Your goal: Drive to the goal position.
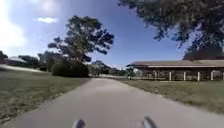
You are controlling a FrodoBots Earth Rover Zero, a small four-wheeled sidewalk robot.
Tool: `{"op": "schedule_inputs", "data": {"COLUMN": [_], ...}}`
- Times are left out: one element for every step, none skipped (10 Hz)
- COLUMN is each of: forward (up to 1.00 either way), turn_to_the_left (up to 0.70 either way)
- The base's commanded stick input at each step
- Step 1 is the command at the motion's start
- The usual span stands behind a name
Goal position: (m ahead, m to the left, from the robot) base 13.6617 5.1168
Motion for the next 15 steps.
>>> {"op": "schedule_inputs", "data": {"forward": [0.7,0.7,0.7,0.7,0.7,0.7,0.7,0.7,0.7,0.7,0.7,0.7,0.7,0.7,0.7], "turn_to_the_left": [0.0,0.0,0.0,0.0,0.0,0.0,0.0,0.2,0.35,0.35,0.35,0.35,0.35,0.35,0.0]}}
